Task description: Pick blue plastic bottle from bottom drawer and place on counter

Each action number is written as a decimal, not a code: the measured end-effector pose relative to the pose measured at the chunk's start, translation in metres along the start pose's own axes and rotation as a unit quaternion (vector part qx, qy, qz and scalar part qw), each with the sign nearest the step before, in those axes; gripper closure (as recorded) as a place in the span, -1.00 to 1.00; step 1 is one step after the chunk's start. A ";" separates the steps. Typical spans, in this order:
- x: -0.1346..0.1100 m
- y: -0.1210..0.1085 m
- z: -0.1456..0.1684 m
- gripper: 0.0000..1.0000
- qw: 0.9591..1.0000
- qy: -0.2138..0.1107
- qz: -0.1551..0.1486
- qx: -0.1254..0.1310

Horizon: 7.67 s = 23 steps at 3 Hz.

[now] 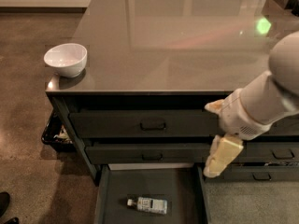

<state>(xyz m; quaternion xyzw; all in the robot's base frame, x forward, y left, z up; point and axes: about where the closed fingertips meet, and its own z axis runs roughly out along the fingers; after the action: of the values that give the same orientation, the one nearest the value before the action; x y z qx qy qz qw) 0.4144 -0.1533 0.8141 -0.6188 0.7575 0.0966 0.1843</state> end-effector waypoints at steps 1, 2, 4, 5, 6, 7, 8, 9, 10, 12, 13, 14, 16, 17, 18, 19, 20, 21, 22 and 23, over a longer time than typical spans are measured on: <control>-0.003 0.018 0.081 -1.00 0.998 -0.051 -0.005 -0.035; -0.008 0.033 0.150 -1.00 0.996 -0.080 -0.008 -0.047; -0.010 0.023 0.153 -1.00 0.996 -0.085 -0.005 -0.027; -0.011 0.040 0.204 -1.00 0.995 -0.081 -0.014 -0.055; -0.013 0.064 0.279 -1.00 0.991 -0.090 -0.026 -0.091; -0.006 0.070 0.330 -1.00 0.990 -0.101 -0.009 -0.099; -0.006 0.071 0.330 -1.00 0.990 -0.101 -0.009 -0.099; 0.009 0.067 0.354 -1.00 0.990 -0.107 -0.006 -0.091; 0.037 0.060 0.384 -1.00 0.992 -0.106 -0.004 -0.069; 0.090 0.027 0.432 -1.00 0.984 -0.178 0.001 -0.025; 0.097 0.005 0.429 -1.00 0.981 -0.190 -0.024 -0.014; 0.096 0.004 0.429 -1.00 0.981 -0.190 -0.024 -0.013; 0.124 0.013 0.497 -1.00 0.987 -0.158 -0.023 -0.029; 0.129 0.019 0.534 -1.00 0.987 -0.156 -0.029 -0.027; 0.124 0.008 0.538 -1.00 0.983 -0.183 -0.022 -0.008; 0.124 0.008 0.538 -1.00 0.983 -0.183 -0.022 -0.008; 0.135 0.005 0.560 -1.00 0.982 -0.190 -0.016 -0.009; 0.145 0.003 0.598 -1.00 0.979 -0.201 -0.018 -0.012; 0.147 0.008 0.633 -1.00 0.976 -0.217 -0.010 -0.029; 0.140 0.017 0.659 -1.00 0.970 -0.236 -0.003 -0.052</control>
Offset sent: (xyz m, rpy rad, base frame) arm -0.0017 0.1098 -0.2130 0.2469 0.0306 0.0721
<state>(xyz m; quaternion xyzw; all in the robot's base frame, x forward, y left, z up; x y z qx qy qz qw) 0.4800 -0.0294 0.1552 -0.5897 0.6848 0.2780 0.3257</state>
